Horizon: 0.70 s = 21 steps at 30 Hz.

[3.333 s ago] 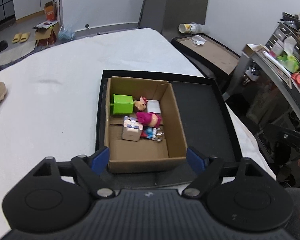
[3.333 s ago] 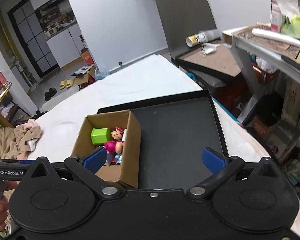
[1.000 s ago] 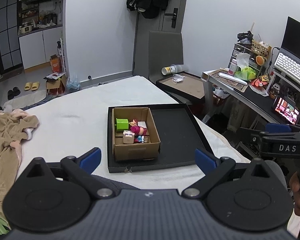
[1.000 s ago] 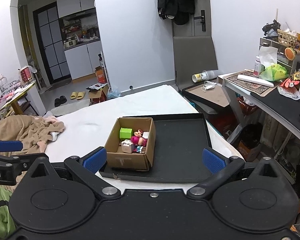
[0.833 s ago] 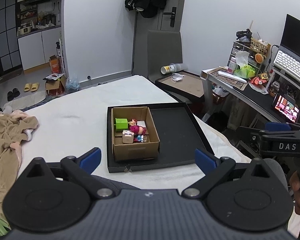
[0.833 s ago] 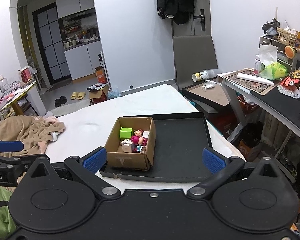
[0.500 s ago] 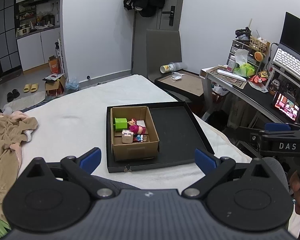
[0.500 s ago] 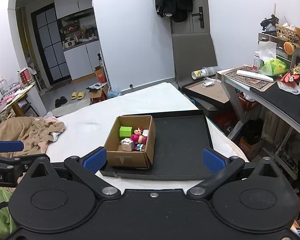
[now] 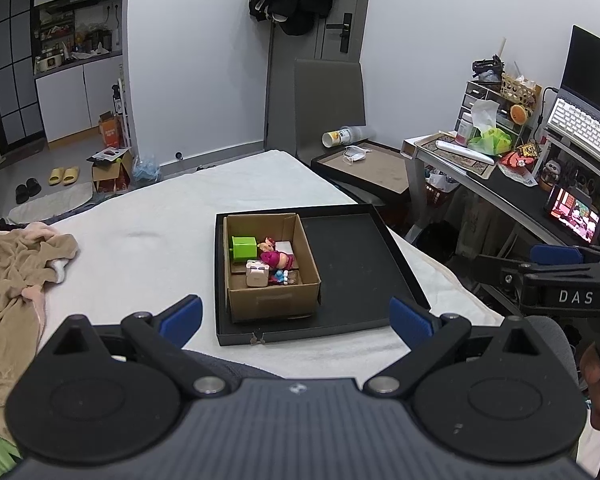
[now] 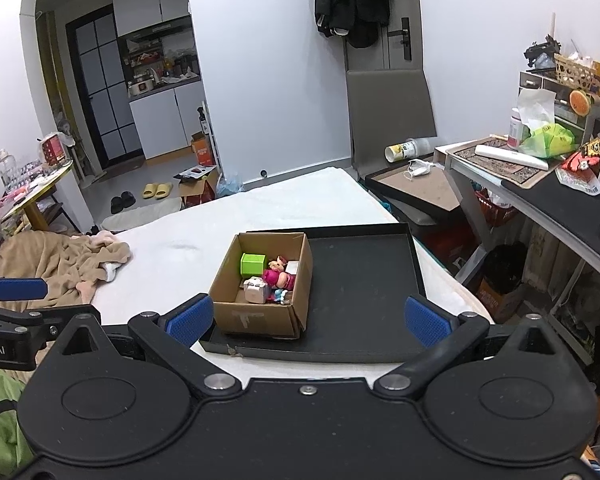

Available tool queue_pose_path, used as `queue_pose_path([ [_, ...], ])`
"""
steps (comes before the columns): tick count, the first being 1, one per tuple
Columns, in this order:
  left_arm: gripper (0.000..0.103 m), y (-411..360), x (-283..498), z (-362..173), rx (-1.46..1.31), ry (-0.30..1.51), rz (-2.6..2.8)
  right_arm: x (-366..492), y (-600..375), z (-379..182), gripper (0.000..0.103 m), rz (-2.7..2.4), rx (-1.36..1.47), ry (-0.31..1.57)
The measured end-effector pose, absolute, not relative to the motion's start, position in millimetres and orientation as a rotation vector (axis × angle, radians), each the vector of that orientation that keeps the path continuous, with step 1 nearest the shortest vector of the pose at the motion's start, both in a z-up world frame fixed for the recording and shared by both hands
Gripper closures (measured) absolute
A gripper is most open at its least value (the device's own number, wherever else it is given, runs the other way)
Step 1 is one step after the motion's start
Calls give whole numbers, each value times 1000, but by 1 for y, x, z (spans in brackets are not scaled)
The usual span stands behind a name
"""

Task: Organize rigid objects

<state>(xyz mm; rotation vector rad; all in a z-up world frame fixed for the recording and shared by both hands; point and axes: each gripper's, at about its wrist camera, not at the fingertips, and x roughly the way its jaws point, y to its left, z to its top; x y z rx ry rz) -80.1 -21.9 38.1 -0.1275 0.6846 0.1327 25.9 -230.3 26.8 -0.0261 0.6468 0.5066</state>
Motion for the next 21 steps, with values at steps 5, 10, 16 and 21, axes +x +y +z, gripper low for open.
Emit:
queue_pose_path([
  [5, 4, -23, -80, 39, -132, 687, 132, 25, -229, 27, 0, 510, -37, 646],
  [10, 4, -24, -80, 40, -131, 686, 131, 24, -228, 27, 0, 511, -41, 644],
  [16, 4, -25, -81, 41, -139, 672, 119, 23, -228, 26, 0, 512, -38, 644],
  [21, 4, -24, -79, 42, -145, 664, 117, 23, -228, 26, 0, 512, -39, 644],
])
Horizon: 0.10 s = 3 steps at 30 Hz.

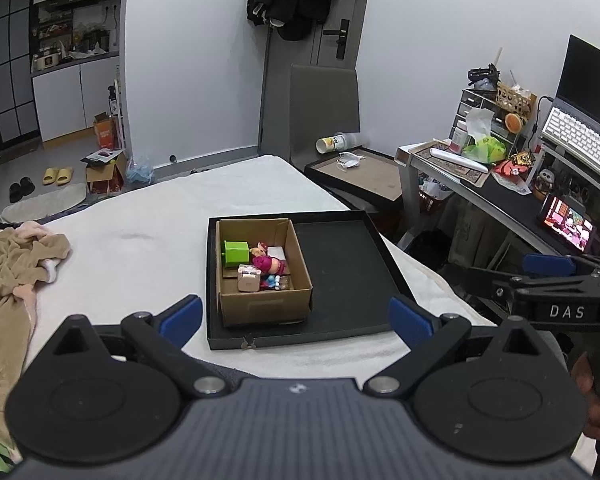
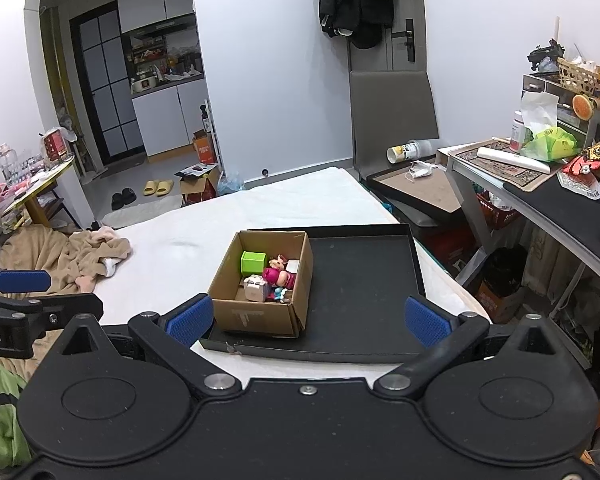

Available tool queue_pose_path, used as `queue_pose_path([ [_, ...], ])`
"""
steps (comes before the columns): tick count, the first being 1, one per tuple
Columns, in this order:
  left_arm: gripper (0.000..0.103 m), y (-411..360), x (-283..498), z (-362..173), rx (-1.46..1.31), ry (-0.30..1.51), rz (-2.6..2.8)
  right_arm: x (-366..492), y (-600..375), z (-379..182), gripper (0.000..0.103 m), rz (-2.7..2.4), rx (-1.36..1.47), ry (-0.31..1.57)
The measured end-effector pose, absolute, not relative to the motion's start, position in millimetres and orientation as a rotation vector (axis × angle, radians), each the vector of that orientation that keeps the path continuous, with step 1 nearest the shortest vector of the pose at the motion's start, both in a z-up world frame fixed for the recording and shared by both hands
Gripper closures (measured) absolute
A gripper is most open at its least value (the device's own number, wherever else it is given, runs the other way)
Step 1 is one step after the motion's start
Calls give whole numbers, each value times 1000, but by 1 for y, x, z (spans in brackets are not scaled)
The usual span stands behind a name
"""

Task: Organize rigid objects

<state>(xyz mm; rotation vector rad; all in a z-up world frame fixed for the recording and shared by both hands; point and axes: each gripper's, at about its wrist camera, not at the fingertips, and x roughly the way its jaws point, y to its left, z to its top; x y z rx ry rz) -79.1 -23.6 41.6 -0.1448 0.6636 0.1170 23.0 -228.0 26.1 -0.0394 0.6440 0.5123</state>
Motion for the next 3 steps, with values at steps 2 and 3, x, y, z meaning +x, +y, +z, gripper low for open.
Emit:
queue_pose_path([
  [2, 4, -25, -78, 42, -136, 659, 117, 23, -228, 26, 0, 510, -38, 644],
  [3, 4, -25, -78, 42, -135, 659, 114, 23, -228, 26, 0, 509, -35, 644],
])
